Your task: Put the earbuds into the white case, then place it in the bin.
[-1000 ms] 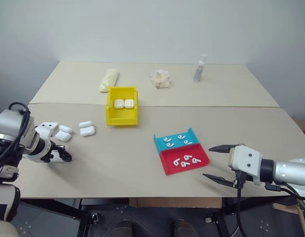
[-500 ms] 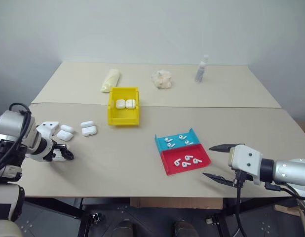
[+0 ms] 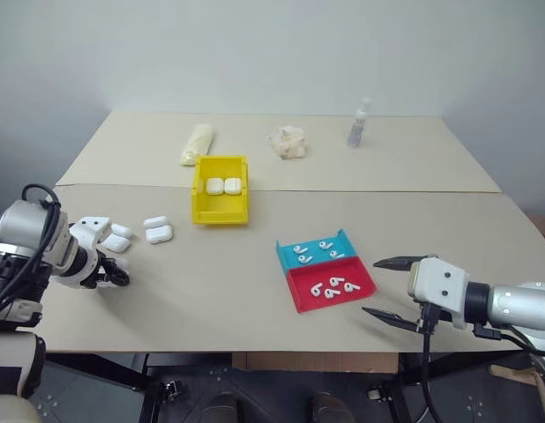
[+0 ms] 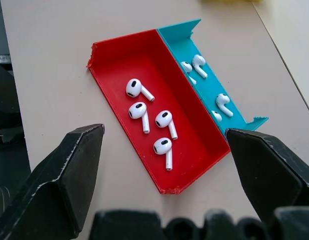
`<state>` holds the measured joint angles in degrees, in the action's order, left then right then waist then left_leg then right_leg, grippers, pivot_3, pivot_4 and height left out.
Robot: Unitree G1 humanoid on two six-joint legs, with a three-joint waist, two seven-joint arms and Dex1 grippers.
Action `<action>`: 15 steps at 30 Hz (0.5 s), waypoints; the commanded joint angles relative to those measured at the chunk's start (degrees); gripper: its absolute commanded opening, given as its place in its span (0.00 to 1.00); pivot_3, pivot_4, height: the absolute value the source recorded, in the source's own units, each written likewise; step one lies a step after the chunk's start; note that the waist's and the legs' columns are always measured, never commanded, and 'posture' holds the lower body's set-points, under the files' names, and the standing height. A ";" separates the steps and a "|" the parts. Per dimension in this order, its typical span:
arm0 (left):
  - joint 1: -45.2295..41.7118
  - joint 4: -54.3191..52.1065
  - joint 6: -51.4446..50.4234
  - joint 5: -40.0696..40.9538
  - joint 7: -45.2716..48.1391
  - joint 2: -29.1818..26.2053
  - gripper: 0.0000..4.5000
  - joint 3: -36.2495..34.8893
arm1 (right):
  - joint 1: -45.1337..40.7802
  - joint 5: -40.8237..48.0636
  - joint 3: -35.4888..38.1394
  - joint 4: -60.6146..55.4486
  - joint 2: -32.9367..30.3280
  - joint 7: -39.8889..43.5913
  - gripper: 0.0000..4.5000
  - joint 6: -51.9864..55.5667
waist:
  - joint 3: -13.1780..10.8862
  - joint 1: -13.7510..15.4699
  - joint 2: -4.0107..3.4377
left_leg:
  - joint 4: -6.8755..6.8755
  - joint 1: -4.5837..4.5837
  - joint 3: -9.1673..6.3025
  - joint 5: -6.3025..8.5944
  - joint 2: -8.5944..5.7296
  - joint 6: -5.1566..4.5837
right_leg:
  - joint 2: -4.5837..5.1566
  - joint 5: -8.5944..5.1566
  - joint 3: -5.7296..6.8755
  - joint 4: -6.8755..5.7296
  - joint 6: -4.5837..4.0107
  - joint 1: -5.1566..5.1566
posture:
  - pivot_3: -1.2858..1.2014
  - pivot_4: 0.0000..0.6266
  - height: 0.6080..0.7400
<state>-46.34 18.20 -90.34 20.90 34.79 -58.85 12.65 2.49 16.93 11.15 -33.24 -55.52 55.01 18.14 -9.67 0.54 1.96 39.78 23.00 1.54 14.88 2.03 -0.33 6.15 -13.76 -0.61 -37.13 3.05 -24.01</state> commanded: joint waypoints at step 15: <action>16.22 -46.16 12.48 18.41 11.07 2.35 0.61 -24.20 | -1.81 3.13 6.69 -1.92 -3.82 2.68 1.00 3.39 | 0.00 -0.17 0.00 | -0.01 0.09 -0.02 0.00 0.03 0.00 | 0.02 0.00 0.02 0.02 -0.01 -0.07 | 0.52 0.24 1.00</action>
<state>-30.85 -24.89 -82.58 38.21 45.15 -57.66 -8.40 1.52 18.92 15.16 -34.15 -58.36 57.19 21.12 -9.67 0.36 1.96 39.76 23.03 1.54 14.88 2.06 -0.32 6.17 -13.76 -0.61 -37.11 3.03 -24.05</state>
